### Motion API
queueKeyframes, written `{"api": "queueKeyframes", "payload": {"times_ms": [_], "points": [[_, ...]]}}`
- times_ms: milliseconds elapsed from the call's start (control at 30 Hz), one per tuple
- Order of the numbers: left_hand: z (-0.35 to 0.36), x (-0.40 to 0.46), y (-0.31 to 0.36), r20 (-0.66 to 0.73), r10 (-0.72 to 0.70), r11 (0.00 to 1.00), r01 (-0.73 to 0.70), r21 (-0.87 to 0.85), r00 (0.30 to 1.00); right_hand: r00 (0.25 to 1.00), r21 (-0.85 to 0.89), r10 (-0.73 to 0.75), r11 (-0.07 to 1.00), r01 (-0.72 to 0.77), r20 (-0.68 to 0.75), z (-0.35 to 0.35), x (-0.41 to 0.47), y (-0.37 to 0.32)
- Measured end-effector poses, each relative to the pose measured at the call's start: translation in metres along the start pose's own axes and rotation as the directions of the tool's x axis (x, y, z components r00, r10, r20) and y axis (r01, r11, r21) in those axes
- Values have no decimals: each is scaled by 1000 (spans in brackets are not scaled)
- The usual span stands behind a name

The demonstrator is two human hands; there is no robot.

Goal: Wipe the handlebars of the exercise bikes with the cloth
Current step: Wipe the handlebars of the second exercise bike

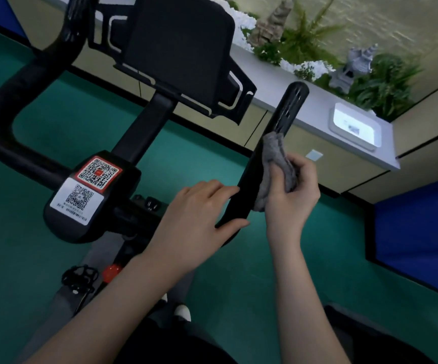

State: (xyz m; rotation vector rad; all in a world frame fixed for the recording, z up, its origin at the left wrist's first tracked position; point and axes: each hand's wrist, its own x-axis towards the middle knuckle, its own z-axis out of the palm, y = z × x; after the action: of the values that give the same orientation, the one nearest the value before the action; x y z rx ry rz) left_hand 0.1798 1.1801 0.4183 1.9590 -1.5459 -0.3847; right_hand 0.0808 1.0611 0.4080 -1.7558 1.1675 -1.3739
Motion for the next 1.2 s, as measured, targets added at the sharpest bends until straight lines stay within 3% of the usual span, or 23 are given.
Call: {"api": "queueKeyframes", "payload": {"times_ms": [100, 500, 833, 1000, 1200], "points": [[0, -1, -1, -1, 8, 1000, -8, -26, 1000, 980, 132, 145, 983, -126, -137, 1, 5, 7], [0, -4, -5, -60, 41, 996, -45, -79, 997, 918, 289, 396, 880, -378, -6, -5, -85, 15], [3, -4, -7, -80, 56, 994, -63, -92, 995, 881, 324, 473, 835, -445, -8, 0, -84, 11], [3, -4, -6, -83, 57, 994, -64, -87, 995, 809, 411, 576, 713, -568, 119, -8, -106, 6], [4, -5, -6, -80, 54, 996, -60, -71, 995, 735, 515, 621, 551, -656, 272, 3, -66, 12]]}}
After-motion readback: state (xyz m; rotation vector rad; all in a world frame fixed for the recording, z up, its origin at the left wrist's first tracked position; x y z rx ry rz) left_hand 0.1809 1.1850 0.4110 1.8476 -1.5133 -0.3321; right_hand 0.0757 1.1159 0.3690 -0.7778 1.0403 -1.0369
